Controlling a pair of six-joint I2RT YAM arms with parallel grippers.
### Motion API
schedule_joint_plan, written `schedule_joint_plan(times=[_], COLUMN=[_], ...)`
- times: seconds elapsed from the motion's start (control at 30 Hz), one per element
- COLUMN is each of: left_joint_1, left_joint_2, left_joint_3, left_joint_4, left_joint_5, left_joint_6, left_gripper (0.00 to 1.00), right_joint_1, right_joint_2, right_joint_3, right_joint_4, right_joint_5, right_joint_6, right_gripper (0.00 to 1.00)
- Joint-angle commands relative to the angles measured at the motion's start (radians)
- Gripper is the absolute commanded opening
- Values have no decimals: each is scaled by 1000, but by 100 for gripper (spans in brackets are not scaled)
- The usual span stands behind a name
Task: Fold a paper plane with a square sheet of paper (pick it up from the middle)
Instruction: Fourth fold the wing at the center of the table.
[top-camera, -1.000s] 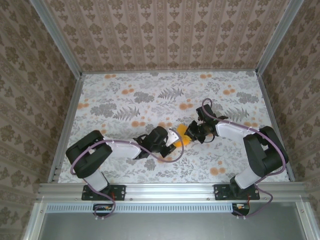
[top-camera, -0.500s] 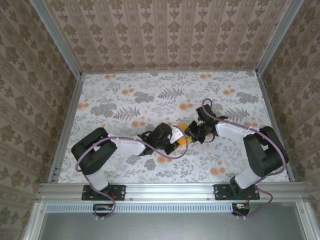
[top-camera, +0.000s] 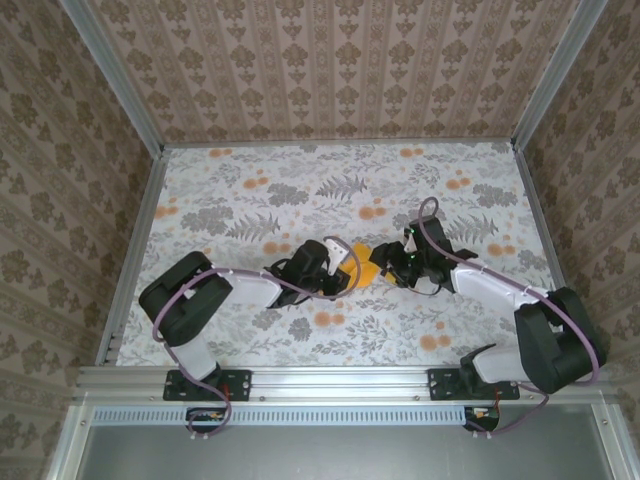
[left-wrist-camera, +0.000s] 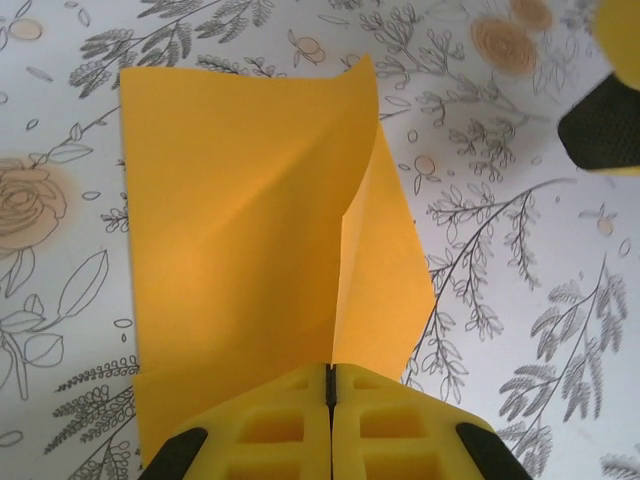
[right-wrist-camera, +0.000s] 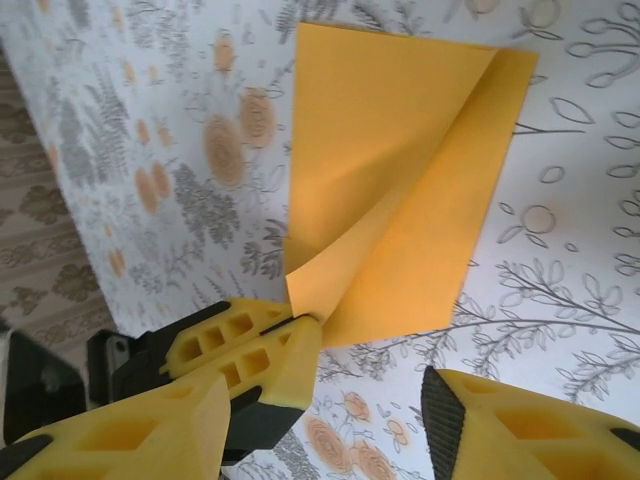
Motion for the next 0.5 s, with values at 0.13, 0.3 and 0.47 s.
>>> schedule_joint_plan(times=[0.13,0.3,0.47], left_joint_1=[10,11,21], left_joint_2=[-16,-32,-39], left_joint_3=[5,30,33], left_joint_4=[79,28,33], left_joint_5=[40,17,21], left_joint_6=[-261,-371,-479], left_gripper=[8,7,6], right_joint_1=[35,40,40], right_joint_2=[44,93,118], right_joint_3=[-21,-38,-58], right_joint_4=[167,225,281], right_joint_5=[-28,-5,-1], right_joint_6=[-9,15,17], right_gripper=[45,41,39])
